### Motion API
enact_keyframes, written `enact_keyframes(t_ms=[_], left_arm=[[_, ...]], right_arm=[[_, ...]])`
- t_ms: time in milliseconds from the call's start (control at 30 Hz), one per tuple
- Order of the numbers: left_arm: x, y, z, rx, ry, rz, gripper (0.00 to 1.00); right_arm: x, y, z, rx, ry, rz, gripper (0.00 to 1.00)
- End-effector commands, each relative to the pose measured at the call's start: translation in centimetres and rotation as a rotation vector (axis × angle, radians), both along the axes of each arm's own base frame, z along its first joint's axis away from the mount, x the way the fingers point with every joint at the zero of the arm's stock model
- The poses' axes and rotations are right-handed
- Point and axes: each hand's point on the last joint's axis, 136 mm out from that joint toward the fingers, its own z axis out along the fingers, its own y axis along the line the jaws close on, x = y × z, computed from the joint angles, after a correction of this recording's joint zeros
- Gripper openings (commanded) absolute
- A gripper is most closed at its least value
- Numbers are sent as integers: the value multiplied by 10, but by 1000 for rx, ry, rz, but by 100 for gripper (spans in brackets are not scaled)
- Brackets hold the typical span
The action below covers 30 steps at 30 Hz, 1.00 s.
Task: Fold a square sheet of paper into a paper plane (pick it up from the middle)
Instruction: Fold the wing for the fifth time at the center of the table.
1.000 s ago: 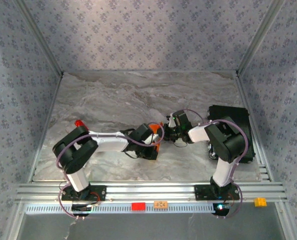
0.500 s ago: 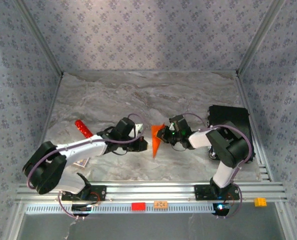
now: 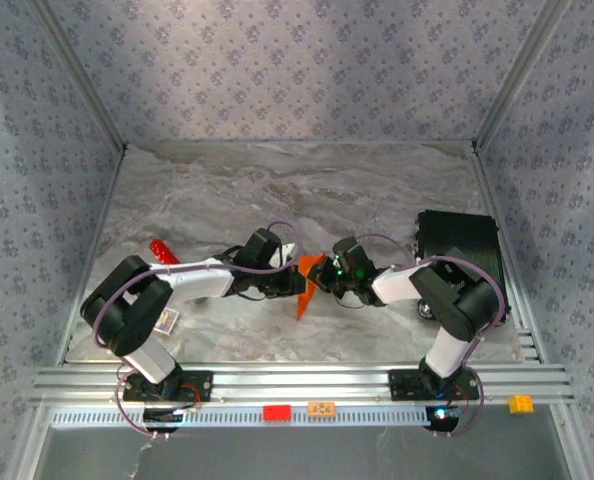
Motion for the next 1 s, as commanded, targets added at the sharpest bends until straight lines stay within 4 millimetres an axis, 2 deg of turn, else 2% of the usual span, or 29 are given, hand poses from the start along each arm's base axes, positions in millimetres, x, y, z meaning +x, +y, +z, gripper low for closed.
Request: enact_keyframes(t_ms=[0, 133, 333, 533, 733, 967], left_arm=[[8, -12, 8, -42, -9, -12, 5], [9, -13, -5, -15, 15, -12, 5], [9, -4, -31, 67, 47, 8, 4], [-4, 12, -60, 174, 98, -4, 2], [-20, 27, -80, 227, 128, -30, 0], [-24, 29, -75, 244, 94, -142, 0]], right_arm=[[-18, -17, -29, -89, 95, -28, 10], [-18, -17, -28, -88, 91, -27, 10], [-16, -17, -24, -82, 82, -27, 10], [-14, -20, -17, -88, 60, -13, 10], [-4, -27, 6, -96, -25, 30, 13], [8, -51, 43, -123, -165, 68, 13]])
